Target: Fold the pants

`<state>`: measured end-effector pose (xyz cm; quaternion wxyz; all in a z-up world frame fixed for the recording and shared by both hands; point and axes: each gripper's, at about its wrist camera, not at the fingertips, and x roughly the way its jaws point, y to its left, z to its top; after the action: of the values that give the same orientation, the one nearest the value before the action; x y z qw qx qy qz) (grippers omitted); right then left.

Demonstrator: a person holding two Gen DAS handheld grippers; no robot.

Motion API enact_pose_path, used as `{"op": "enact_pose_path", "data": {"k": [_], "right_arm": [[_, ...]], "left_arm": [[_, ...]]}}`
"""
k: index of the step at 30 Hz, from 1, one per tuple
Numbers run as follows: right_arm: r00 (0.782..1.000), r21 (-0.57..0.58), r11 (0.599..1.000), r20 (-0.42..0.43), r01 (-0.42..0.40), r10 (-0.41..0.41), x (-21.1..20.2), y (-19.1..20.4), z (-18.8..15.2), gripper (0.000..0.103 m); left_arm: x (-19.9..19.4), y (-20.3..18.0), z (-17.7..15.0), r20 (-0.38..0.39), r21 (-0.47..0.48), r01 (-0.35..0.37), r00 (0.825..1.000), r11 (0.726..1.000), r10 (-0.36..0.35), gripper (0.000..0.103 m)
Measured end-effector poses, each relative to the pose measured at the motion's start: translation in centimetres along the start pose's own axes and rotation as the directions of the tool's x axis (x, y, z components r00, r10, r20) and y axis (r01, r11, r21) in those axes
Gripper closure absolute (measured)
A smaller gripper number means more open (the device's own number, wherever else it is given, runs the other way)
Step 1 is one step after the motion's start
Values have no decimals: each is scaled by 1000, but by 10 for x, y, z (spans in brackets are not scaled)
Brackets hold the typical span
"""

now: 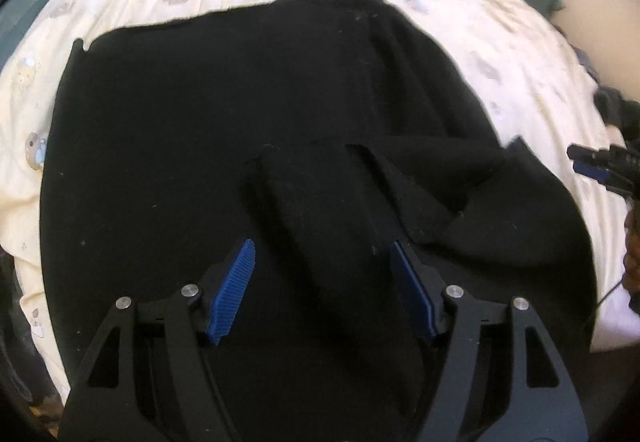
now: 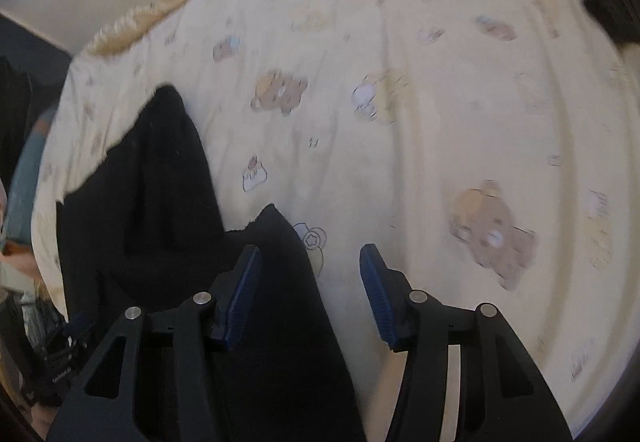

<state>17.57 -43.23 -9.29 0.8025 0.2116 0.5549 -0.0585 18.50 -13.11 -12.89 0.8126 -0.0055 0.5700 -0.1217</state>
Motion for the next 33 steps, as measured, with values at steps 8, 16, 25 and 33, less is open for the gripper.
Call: {"op": "enact_pose_path", "data": {"k": [8, 16, 25, 33], "right_arm": [[990, -142, 988, -130, -64, 46, 48, 19, 6, 91], [984, -158, 978, 93, -136, 152, -40, 8, 9, 102], [975, 60, 997, 219, -43, 29, -58, -46, 18, 102], [950, -19, 998, 304, -63, 66, -93, -24, 14, 102]], "left_arm": [[23, -20, 17, -26, 85, -80, 996, 993, 83, 97], [-41, 12, 5, 99, -32, 167, 982, 985, -163, 99], [-28, 20, 36, 103, -182, 332, 943, 926, -317, 99], [-67, 3, 41, 124, -158, 502, 865, 851, -487, 99]]}}
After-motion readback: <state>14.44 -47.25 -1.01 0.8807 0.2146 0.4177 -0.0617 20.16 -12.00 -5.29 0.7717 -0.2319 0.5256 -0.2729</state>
